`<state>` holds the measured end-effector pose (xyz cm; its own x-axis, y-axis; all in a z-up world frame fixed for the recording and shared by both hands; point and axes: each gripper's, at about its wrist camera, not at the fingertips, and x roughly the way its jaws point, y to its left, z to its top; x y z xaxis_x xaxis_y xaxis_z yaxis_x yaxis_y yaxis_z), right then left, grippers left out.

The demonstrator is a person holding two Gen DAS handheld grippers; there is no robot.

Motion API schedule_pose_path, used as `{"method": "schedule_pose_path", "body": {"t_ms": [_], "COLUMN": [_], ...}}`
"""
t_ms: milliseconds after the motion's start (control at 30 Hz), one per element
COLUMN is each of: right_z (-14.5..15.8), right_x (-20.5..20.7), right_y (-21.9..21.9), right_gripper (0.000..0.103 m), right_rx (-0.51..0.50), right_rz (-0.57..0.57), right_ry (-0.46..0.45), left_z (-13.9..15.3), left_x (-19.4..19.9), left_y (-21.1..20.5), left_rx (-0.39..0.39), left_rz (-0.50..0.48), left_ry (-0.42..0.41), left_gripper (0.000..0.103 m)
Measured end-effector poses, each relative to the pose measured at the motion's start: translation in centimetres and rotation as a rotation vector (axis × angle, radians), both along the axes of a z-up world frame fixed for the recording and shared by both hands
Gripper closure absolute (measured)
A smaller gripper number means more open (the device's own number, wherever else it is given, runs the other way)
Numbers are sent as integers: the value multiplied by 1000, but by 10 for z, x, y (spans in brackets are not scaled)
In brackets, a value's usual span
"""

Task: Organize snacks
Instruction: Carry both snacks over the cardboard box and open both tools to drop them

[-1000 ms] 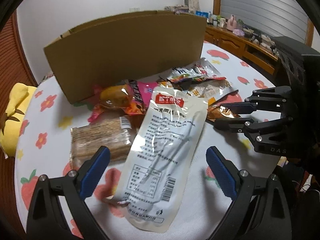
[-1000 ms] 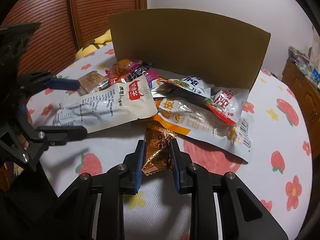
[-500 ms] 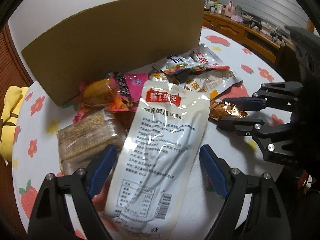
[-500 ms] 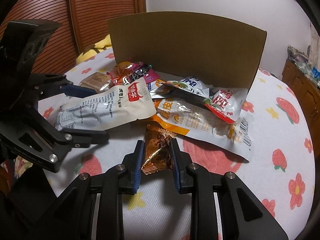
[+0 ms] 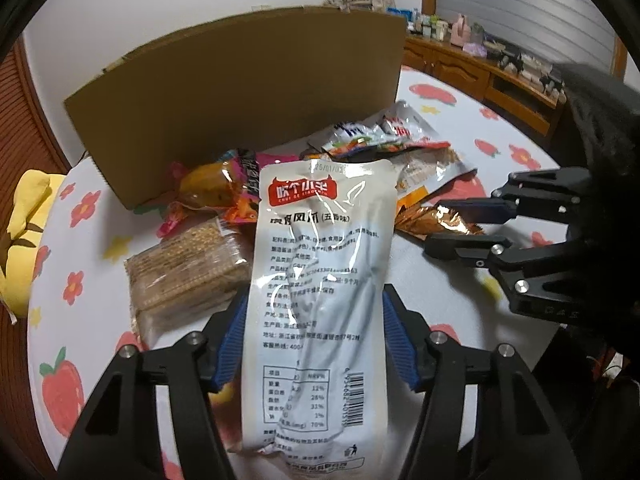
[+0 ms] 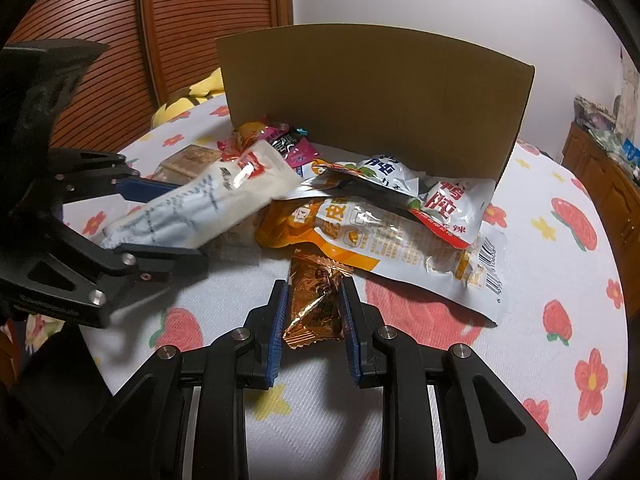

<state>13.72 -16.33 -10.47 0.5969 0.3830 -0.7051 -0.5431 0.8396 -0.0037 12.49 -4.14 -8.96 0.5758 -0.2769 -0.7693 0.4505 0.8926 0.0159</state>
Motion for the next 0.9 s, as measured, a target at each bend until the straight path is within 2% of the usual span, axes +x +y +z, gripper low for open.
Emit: {"method": "schedule_pose_path", "body": {"t_ms": [333, 667, 900], "right_z": [0, 7, 32], "right_x": [1, -6, -15], "right_y": [-1, -2, -4], "right_gripper": [80, 82, 82], "right_rx": [15, 5, 35], "right_rz": [-4, -1, -8], "right_ry": [13, 28, -17], "left_z": [30, 51, 66], "left_x": [-17, -17, -13], "left_y": [11, 17, 16], "left_rx": [-60, -79, -87], "left_rz": [17, 33, 37], "left_ry": [-79, -123, -149], "left_gripper": [41, 41, 41]}}
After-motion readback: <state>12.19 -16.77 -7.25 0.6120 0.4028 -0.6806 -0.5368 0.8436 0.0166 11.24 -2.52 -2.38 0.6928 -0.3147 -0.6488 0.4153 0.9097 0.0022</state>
